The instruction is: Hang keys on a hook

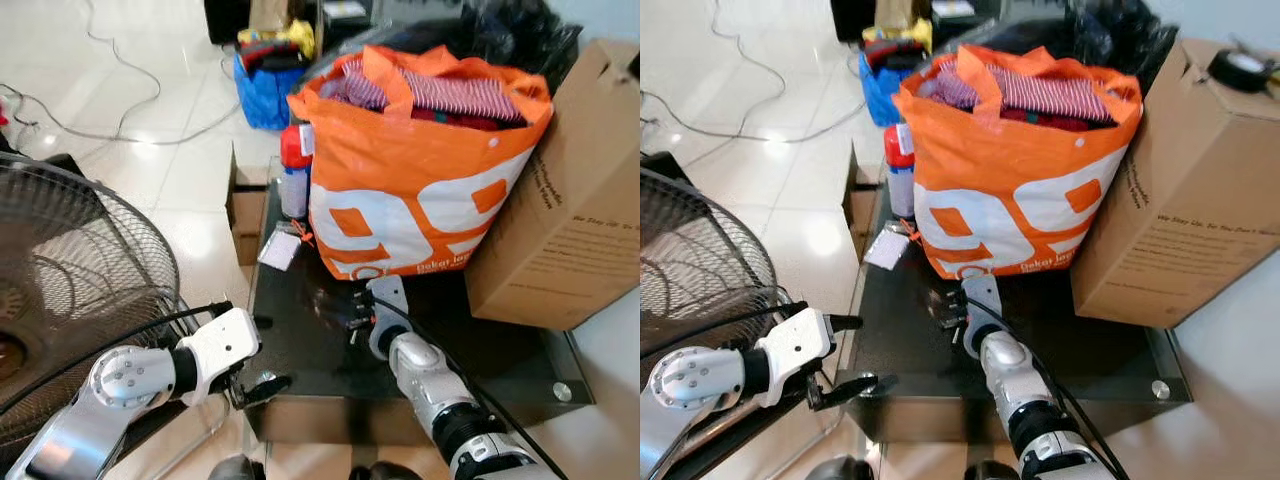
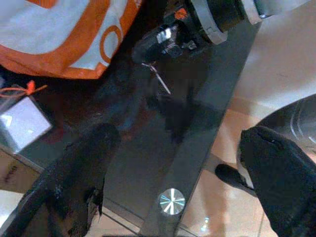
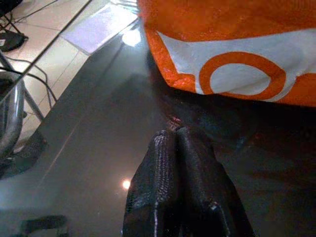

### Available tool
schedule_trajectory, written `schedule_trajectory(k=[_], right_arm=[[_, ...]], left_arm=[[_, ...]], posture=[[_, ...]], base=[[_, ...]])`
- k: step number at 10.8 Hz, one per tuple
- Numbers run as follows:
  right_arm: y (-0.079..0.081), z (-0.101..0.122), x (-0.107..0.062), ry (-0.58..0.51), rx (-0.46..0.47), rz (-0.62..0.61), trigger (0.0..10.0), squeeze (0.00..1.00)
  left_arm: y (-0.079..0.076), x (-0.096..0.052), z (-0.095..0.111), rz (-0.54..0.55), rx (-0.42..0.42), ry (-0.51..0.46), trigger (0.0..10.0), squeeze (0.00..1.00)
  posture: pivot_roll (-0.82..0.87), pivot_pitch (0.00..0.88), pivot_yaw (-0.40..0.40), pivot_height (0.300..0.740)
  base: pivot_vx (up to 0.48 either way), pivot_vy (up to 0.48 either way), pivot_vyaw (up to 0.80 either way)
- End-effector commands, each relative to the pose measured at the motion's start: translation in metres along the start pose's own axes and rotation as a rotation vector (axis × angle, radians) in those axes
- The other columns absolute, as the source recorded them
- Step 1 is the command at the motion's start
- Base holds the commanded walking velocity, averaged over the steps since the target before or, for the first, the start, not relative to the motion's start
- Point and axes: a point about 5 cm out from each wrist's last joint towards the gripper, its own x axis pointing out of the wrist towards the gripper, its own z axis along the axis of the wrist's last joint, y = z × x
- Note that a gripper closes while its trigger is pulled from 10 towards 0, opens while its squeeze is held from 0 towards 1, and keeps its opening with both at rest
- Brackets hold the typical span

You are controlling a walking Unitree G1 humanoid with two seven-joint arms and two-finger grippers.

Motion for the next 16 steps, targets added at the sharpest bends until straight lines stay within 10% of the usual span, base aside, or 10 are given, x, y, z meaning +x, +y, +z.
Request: schedule_trajectory(k=[1,4,7,13,14,15,16], right_arm=[[-0.001,0.0,-0.001,0.001,0.015,0.002,0.0,0.0],[-0.007,0.019,-0.013,-0.107,0.147,0.068,0.0,0.0],[-0.03,0.063,-0.065,-0.305,0.266,0.037,0.0,0.0],[-0.052,0.096,-0.109,-0.431,0.18,-0.242,0.0,0.0],[-0.053,0.092,-0.105,-0.393,0.151,-0.254,7.8,0.0],[-0.053,0.089,-0.102,-0.363,0.147,-0.268,10.0,0.0],[-0.055,0.085,-0.101,-0.333,0.131,-0.289,10.0,0.0]], left_arm=[[0.0,0.002,-0.001,0.0,0.006,0.0,10.0,0.0],[0.013,0.007,0.007,0.137,-0.029,-0.078,10.0,0.0],[0.044,0.006,0.02,0.492,-0.216,-0.228,10.0,0.0],[0.049,0.02,0.028,0.733,-0.234,-0.214,10.0,0.0],[0.049,0.024,0.025,0.741,-0.267,-0.218,10.0,0.0],[0.05,0.026,0.021,0.776,-0.323,-0.225,10.0,0.0],[0.049,0.028,0.02,0.768,-0.323,-0.224,10.0,0.0]], posture=[[0.06,0.015,-0.035,0.74],[0.05,0.0,-0.033,0.74],[0.0,0.0,-0.035,0.74],[0.01,0.0,-0.05,0.74],[0.01,0.0,-0.049,0.74],[0.01,0.0,-0.05,0.74],[0.0,0.0,-0.053,0.74]], base=[[0.0,0.0,0.0],[0.0,0.0,0.0],[0.0,0.0,0.0],[0.0,0.0,0.0],[0.0,0.0,0.0],[0.0,0.0,0.0],[0.0,0.0,0.0]])
